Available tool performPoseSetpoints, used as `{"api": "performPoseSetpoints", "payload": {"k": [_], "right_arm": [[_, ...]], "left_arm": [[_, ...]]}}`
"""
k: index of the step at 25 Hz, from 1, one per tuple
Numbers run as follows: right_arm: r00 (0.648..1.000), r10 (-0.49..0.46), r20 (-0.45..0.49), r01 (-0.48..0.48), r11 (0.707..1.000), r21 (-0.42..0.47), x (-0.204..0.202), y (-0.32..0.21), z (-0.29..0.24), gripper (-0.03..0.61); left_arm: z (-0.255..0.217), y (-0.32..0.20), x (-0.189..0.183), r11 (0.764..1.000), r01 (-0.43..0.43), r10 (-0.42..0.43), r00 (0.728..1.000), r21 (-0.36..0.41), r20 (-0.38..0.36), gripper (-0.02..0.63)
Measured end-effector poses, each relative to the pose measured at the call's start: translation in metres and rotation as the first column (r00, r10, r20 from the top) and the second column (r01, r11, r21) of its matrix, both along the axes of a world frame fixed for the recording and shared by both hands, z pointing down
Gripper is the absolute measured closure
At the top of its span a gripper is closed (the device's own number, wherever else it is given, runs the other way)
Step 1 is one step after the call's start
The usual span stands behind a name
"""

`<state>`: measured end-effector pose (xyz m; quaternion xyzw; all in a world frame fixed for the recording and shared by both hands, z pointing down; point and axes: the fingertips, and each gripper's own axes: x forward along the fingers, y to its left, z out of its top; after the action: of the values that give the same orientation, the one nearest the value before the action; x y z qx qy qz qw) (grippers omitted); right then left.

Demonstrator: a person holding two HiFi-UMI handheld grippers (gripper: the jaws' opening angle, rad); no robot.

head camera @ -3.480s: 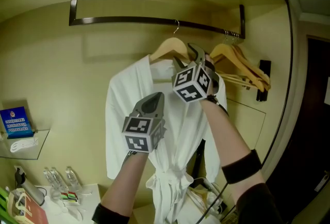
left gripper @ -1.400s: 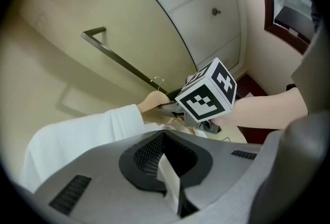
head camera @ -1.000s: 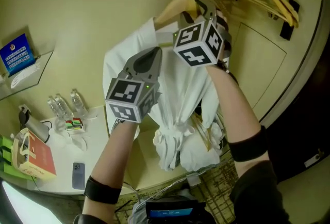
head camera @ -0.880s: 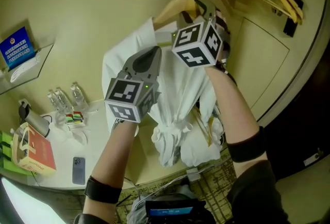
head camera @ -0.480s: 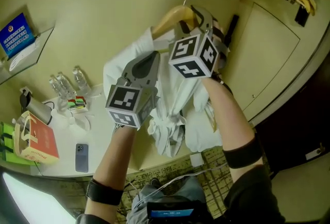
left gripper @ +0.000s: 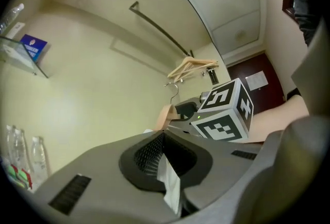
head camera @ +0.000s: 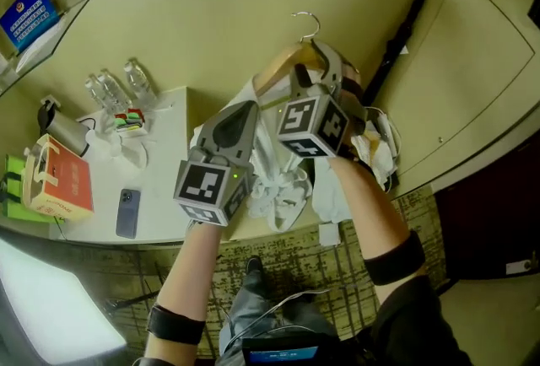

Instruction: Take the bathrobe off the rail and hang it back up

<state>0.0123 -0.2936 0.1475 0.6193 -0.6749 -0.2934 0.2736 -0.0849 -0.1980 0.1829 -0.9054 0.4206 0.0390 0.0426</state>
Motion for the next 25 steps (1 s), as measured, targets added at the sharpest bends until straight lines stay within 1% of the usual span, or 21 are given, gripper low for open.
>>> {"api": "performPoseSetpoints", "payload": {"k": [2, 3, 5, 7, 10, 13, 19, 25], "right_arm": [[1.000, -0.008, -0.004, 0.008, 0.999, -0.038, 0.001, 0.005, 0.032, 0.360], [1.000, -0.006, -0.006, 0.006, 0.999, -0.053, 0.003, 0.006, 0.046, 0.360], [1.000, -0.004, -0.019, 0.002, 0.997, -0.072, 0.006, 0.010, 0.071, 0.360], [0.999, -0.013, -0.038, 0.010, 0.996, -0.085, 0.002, 0.015, 0.096, 0.360], [0.997, -0.036, -0.063, 0.029, 0.994, -0.105, -0.003, 0.020, 0.137, 0.360], [0.996, -0.044, -0.082, 0.032, 0.990, -0.141, 0.002, 0.022, 0.186, 0.360], [0.996, -0.024, -0.081, 0.002, 0.965, -0.262, 0.020, 0.029, 0.312, 0.362], [0.996, -0.042, -0.082, 0.014, 0.947, -0.320, 0.020, 0.020, 0.413, 0.360]], "left_arm": [[0.028, 0.011, 0.004, 1.000, 0.012, -0.012, 0.999, -0.027, 0.030, 0.613], [0.036, 0.017, 0.009, 0.999, 0.014, -0.012, 0.999, -0.047, 0.033, 0.613], [0.052, 0.026, 0.015, 0.996, 0.018, -0.016, 1.000, -0.086, 0.024, 0.613], [0.078, 0.030, 0.012, 0.993, 0.028, -0.026, 0.999, -0.116, 0.022, 0.613], [0.131, 0.030, 0.006, 0.991, 0.040, -0.034, 0.998, -0.130, 0.052, 0.613], [0.172, 0.031, 0.009, 0.986, 0.041, -0.032, 0.998, -0.159, 0.057, 0.613], [0.254, 0.029, 0.011, 0.973, 0.053, -0.036, 0.996, -0.223, 0.076, 0.613], [0.333, 0.020, 0.013, 0.958, 0.056, -0.030, 0.995, -0.280, 0.099, 0.613]]}}
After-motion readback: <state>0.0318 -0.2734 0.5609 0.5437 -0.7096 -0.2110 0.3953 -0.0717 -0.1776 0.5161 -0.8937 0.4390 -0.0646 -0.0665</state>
